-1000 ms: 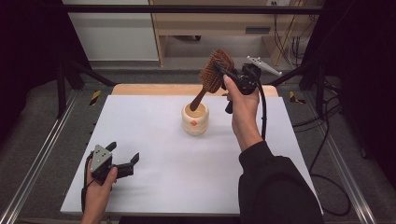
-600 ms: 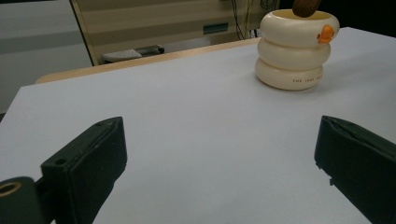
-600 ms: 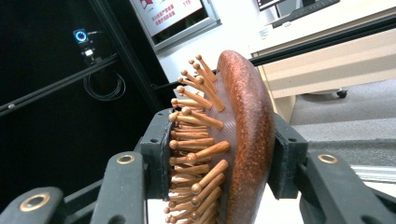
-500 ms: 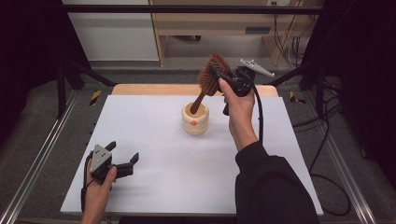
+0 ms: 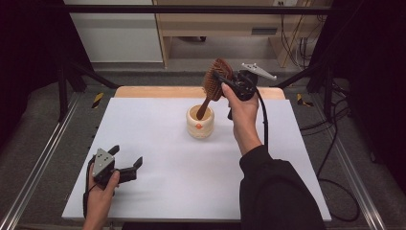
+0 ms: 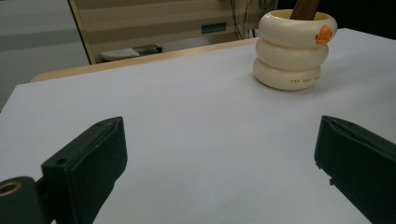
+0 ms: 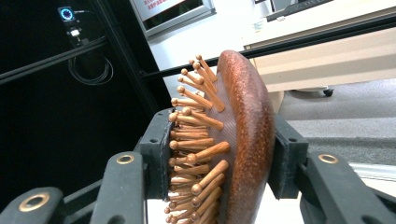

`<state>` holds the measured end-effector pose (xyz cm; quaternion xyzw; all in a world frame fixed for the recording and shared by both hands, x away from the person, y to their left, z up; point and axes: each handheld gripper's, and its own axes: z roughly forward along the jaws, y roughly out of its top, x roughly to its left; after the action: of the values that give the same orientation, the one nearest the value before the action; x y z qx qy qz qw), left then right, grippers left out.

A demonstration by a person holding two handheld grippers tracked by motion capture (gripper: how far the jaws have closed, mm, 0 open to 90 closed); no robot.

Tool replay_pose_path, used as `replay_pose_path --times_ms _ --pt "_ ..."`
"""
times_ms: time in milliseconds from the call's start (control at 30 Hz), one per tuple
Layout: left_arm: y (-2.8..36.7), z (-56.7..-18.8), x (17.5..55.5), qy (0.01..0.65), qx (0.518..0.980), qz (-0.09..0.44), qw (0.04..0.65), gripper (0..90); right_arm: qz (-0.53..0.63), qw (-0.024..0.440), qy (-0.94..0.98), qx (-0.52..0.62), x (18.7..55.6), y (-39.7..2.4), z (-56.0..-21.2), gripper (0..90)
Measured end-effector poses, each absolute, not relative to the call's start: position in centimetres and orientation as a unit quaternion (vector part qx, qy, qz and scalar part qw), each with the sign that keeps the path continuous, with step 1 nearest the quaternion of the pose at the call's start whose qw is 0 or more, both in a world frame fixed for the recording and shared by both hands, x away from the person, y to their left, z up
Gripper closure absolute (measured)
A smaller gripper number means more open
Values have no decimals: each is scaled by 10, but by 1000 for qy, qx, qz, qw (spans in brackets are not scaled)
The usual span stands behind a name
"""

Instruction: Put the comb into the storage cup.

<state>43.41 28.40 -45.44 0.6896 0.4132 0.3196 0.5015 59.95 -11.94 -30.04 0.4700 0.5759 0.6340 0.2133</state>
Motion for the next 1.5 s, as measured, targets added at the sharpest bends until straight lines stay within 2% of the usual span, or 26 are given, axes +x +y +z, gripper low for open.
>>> replay_pose_path --times_ms 1500 --pt "285 -454 434 412 688 318 505 30 612 212 602 467 607 -106 -325 505"
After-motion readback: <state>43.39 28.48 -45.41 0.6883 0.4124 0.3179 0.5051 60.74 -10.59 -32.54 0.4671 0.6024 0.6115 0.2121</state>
